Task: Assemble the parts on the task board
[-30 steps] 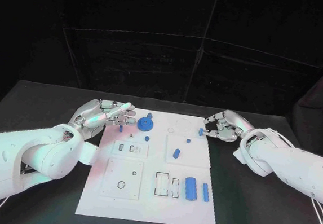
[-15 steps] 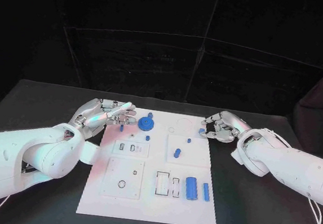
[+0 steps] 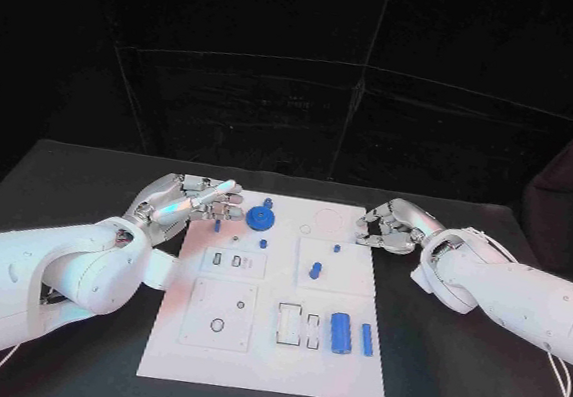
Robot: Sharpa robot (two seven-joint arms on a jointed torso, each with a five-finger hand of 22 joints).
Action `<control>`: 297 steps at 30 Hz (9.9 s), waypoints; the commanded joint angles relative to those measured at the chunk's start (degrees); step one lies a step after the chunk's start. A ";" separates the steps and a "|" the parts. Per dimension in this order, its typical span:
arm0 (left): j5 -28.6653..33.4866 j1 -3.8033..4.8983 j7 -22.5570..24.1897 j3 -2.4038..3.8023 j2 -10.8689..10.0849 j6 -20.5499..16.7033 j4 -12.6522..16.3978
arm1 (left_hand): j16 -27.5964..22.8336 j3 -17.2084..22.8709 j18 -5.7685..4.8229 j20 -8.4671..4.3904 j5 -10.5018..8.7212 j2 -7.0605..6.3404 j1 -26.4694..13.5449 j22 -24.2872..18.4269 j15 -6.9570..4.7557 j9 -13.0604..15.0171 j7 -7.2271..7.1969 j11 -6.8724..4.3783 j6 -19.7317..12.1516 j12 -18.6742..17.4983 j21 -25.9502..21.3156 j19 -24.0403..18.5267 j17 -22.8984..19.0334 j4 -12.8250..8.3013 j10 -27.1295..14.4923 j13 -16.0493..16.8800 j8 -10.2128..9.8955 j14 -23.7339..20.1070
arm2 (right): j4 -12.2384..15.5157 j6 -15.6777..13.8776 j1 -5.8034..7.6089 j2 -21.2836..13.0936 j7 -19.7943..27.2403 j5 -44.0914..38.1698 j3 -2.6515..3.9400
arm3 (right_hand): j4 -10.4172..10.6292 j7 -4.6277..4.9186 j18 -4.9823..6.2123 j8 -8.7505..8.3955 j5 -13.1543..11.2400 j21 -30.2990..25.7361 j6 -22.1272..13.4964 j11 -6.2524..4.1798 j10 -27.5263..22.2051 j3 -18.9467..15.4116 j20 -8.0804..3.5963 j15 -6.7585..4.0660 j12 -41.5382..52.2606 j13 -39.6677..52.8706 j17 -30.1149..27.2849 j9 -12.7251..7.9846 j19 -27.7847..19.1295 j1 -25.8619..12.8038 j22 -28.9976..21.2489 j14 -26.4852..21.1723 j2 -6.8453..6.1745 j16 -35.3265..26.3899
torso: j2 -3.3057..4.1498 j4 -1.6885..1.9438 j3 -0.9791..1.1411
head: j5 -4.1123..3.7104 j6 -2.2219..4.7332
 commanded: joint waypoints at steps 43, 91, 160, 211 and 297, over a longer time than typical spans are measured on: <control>-0.02 -0.04 0.23 0.00 0.29 0.95 -0.33 | -0.12 -0.02 0.39 0.11 0.27 0.77 -0.06 -0.12 -0.15 0.01 1.14 0.12 0.34 -0.23 -0.06 0.48 -0.02 -0.32 0.39 -0.04 -0.32 0.33 | -4.14 -4.02 0.09 4.22 -0.42 -3.17 0.10 | -2.41 -0.38 -0.82 0.19 -6.85 0.44 2.67 -0.87 0.64 4.04 -0.85 -0.98 0.65 0.95 5.67 -0.29 0.30 0.65 0.42 4.02 1.94 0.55 | 0.01 -0.03 0.05 | 0.26 -0.21; -0.02 -0.05 -0.13 -0.07 -0.35 1.28 0.14 | -0.23 -0.10 0.37 0.12 0.25 0.82 -0.14 -0.18 -0.11 -0.01 1.16 0.16 0.29 -0.33 -0.10 0.49 -0.06 -0.36 0.31 -0.07 -0.39 0.26 | 1.63 -0.62 1.77 -4.22 4.08 0.12 1.54 | -6.02 0.51 -0.67 -1.47 -3.88 0.11 0.77 -0.16 -0.55 5.13 -0.39 -0.44 -0.78 0.32 4.91 -0.41 -0.22 2.69 -0.22 3.81 1.21 0.00 | -0.04 -0.08 0.11 | -0.81 -0.11; -0.02 -0.03 -0.44 -0.08 -0.15 1.19 0.10 | -0.34 -0.01 0.36 0.11 0.28 1.02 0.17 -0.29 -0.10 -0.02 1.15 0.15 0.30 -0.44 -0.16 0.55 -0.10 -0.77 0.33 -0.07 -0.43 0.29 | 1.37 4.36 1.81 1.96 -6.08 -24.44 1.44 | -11.01 -2.10 -0.53 -1.60 -10.01 -0.42 2.77 -2.38 -0.69 13.52 -2.24 -2.41 -0.58 0.70 4.78 -0.41 -0.72 1.39 -0.90 3.82 -0.47 -0.51 | -0.02 -0.05 0.06 | -0.61 -0.34; -0.02 -0.03 -1.39 -0.08 -0.33 1.15 0.26 | -0.47 0.03 0.35 0.13 0.26 1.20 0.27 -0.38 -0.07 -0.05 1.26 0.22 0.20 -0.57 -0.23 0.56 -0.14 -0.99 0.24 -0.09 -0.50 0.23 | -0.64 5.48 1.81 4.35 -5.52 -24.68 1.42 | -1.70 -2.24 -0.56 -1.54 -11.37 -0.58 6.05 -2.29 -0.82 14.37 -2.06 -2.23 0.05 1.20 5.42 -0.37 -0.58 -6.69 -0.81 3.93 4.55 -0.30 | -0.04 -0.02 0.10 | -0.44 -0.69; -0.02 -0.03 -2.22 -0.08 -0.33 1.10 0.12 | -0.78 -0.16 0.30 0.22 0.27 1.56 -0.19 -0.58 0.10 -0.10 1.55 0.47 -0.23 -0.94 -0.41 0.49 -0.21 -0.94 -0.19 -0.12 -0.63 -0.03 | -0.75 -0.17 1.81 4.34 -6.52 -23.31 1.43 | 8.99 -0.20 -0.51 -1.75 -11.37 -0.84 0.17 -0.52 -1.53 25.88 -0.76 -0.76 0.51 1.56 6.02 -0.50 -0.68 -11.59 -0.96 3.98 3.54 -0.14 | -0.04 -0.07 0.07 | -0.76 -0.95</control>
